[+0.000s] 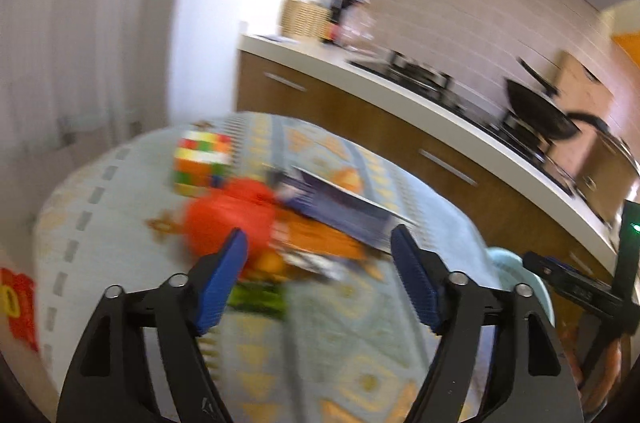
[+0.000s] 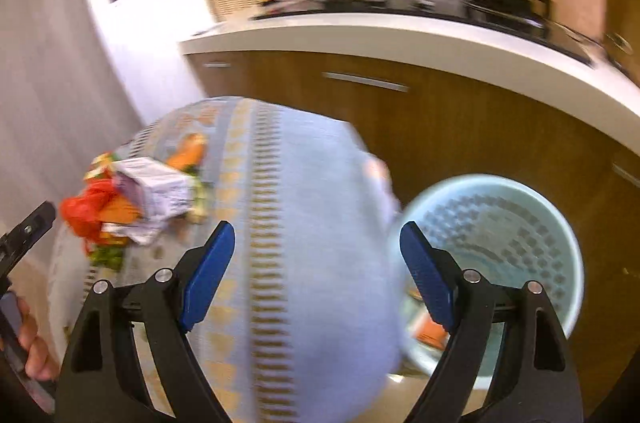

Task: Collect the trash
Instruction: 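Grasp the red plastic bag with left gripper while right grasps the small carton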

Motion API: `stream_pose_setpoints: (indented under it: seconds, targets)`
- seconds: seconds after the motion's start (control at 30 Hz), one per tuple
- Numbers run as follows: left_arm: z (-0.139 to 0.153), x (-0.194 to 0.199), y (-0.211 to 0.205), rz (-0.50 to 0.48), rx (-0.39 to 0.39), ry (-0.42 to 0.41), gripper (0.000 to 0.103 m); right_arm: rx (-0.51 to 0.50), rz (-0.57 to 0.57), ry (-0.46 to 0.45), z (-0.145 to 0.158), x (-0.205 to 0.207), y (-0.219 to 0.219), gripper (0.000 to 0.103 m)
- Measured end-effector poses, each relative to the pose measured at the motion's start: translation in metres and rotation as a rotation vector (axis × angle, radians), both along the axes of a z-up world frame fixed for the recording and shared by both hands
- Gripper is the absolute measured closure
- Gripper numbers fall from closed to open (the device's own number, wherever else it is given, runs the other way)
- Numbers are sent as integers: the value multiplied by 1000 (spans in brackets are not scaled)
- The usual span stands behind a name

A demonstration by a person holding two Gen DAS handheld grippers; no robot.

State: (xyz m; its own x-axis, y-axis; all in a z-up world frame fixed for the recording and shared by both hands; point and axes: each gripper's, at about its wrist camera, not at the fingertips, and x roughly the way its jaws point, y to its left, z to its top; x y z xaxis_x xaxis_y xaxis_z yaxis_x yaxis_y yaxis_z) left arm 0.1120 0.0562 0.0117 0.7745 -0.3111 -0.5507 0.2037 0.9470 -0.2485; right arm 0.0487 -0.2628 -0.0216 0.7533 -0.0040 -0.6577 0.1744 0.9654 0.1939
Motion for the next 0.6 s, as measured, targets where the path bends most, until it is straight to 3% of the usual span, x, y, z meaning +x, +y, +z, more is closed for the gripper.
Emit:
stream_pose_setpoints:
  seconds: [0.07, 0.23, 0.5, 0.6]
  targets:
    - [0, 9, 18, 17, -4, 14, 22, 7, 67, -5, 5, 16, 22, 23]
    - [-15, 36, 37, -11, -18, 87, 19, 5, 201, -21, 10, 54, 65, 23]
    - [-46, 70, 34, -31, -18, 168, 19, 4, 331, 28, -5, 115, 104, 23]
    - [-52, 76, 35, -37, -31, 179, 25, 11, 358, 48, -12, 129, 109, 23]
